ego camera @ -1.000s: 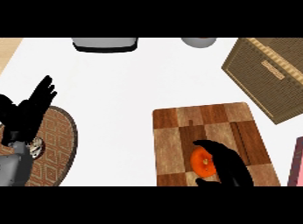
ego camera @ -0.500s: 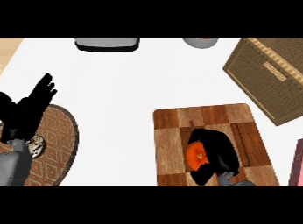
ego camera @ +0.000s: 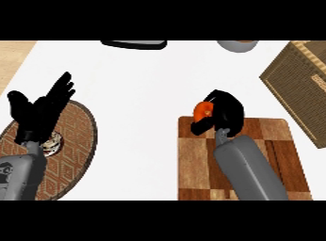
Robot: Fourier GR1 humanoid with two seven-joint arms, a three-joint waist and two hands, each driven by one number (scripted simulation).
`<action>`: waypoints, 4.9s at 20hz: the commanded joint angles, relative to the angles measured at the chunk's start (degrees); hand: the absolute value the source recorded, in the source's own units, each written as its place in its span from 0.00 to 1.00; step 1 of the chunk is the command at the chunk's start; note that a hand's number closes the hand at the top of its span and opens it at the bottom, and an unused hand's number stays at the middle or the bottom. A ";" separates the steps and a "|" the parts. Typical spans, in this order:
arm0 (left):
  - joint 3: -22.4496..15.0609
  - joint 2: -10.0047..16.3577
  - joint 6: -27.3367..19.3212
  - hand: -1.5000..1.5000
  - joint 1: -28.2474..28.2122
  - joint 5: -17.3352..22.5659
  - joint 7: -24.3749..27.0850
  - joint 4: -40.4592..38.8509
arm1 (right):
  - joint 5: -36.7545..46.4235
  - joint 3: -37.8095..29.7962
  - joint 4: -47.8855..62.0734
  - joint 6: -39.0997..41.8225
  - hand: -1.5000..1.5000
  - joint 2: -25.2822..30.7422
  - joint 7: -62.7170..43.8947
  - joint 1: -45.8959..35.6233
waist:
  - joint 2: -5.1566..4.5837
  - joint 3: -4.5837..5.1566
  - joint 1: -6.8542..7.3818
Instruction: Pick the squash from the cutting board and place it in the basket
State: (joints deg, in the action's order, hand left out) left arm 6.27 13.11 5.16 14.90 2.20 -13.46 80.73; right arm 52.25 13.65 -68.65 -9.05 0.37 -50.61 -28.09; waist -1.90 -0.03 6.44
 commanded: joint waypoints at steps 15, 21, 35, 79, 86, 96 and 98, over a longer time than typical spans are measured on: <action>0.67 0.49 -0.40 0.50 3.56 -0.71 -0.21 -4.08 | 4.83 3.55 23.64 -37.34 1.00 -0.36 -14.55 -36.04 | 0.99 0.19 -0.80; 2.07 1.69 0.31 0.50 0.36 -0.18 1.37 -3.95 | 10.17 -2.25 34.62 -34.79 1.00 -0.36 -20.13 -48.16 | 1.34 0.18 -2.56; 1.86 0.37 -0.94 0.50 0.00 -0.28 0.96 -1.77 | 14.69 -12.71 51.96 -36.62 1.00 9.71 -16.13 -60.51 | 0.75 0.12 -3.14; 4.19 1.75 0.82 0.50 -0.80 -0.01 3.35 -4.12 | 7.84 -26.84 50.76 -57.28 0.00 26.63 2.17 -37.74 | 1.00 -0.01 -4.56; 5.21 1.38 -1.91 0.50 -3.49 -0.14 -0.05 -0.86 | 2.88 -32.14 37.22 -67.28 0.00 25.82 1.94 -29.78 | 2.79 -0.03 -7.94; 7.77 3.42 -0.71 0.50 -6.18 1.37 -0.14 -0.40 | -8.80 -28.54 5.74 -47.45 0.00 25.36 2.58 -7.21 | 3.92 0.08 -11.52; 7.40 2.78 -1.70 0.50 -6.79 0.60 -0.07 -0.14 | -12.53 -27.91 -2.20 -47.57 0.00 24.90 3.11 -0.53 | 3.86 0.03 -11.93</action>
State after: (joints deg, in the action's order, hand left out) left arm 13.15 15.43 3.64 8.84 2.57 -12.42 79.55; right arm 44.64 -15.43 -59.25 -61.63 25.33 -47.92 -38.52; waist 1.77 0.06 -4.67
